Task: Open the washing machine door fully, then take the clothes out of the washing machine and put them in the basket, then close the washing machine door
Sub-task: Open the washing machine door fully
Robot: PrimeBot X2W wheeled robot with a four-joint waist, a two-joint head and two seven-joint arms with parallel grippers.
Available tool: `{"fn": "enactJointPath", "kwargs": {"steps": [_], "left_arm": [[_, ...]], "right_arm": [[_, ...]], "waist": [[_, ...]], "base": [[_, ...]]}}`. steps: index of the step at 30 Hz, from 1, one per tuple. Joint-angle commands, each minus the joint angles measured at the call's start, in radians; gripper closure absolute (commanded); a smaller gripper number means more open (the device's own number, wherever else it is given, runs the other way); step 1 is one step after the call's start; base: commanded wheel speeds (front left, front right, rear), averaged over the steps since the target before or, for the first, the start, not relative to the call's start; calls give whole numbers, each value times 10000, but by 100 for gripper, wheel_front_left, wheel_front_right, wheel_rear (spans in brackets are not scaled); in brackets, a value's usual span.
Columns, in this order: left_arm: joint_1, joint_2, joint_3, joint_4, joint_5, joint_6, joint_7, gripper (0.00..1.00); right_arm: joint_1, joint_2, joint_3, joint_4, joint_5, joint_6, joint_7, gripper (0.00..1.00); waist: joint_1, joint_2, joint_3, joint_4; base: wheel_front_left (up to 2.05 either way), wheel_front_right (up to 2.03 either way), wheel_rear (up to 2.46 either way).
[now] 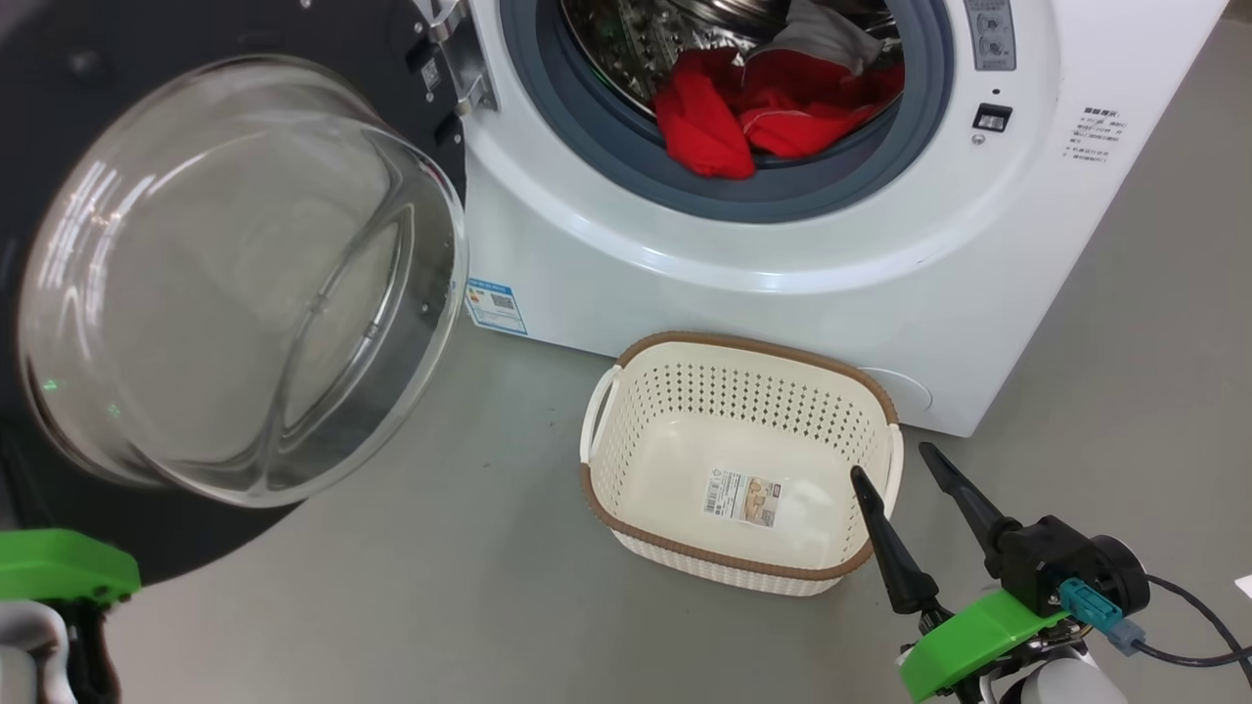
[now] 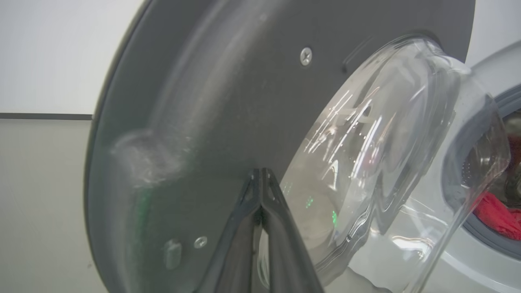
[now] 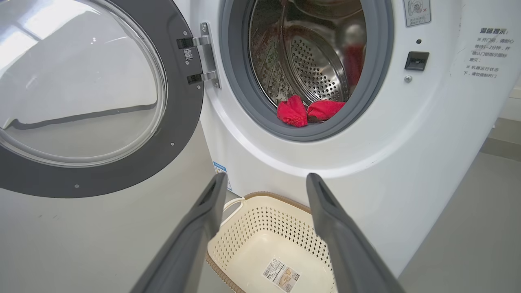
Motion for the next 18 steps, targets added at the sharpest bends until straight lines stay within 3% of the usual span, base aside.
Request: {"fn": "enactJointPath", "kwargs": {"steps": [1, 8, 18], "left_arm": [[-632, 662, 529, 164, -57, -76, -133, 100], [-1302, 846, 901, 1133, 55, -344, -201, 100], [-1449, 705, 1561, 1274, 633, -648, -206, 100]], "right_arm": [[-349, -31, 167, -260, -40, 63, -65, 0], [-468, -2, 205, -286, -76, 63, -65, 0], [-493, -39, 232, -261, -44, 63, -65, 0]], "waist": [[0, -1, 77, 14], [0, -1, 256, -2], [0, -1, 355, -60]], "base": [[0, 0, 0], [0, 0, 0], [0, 0, 0]]}}
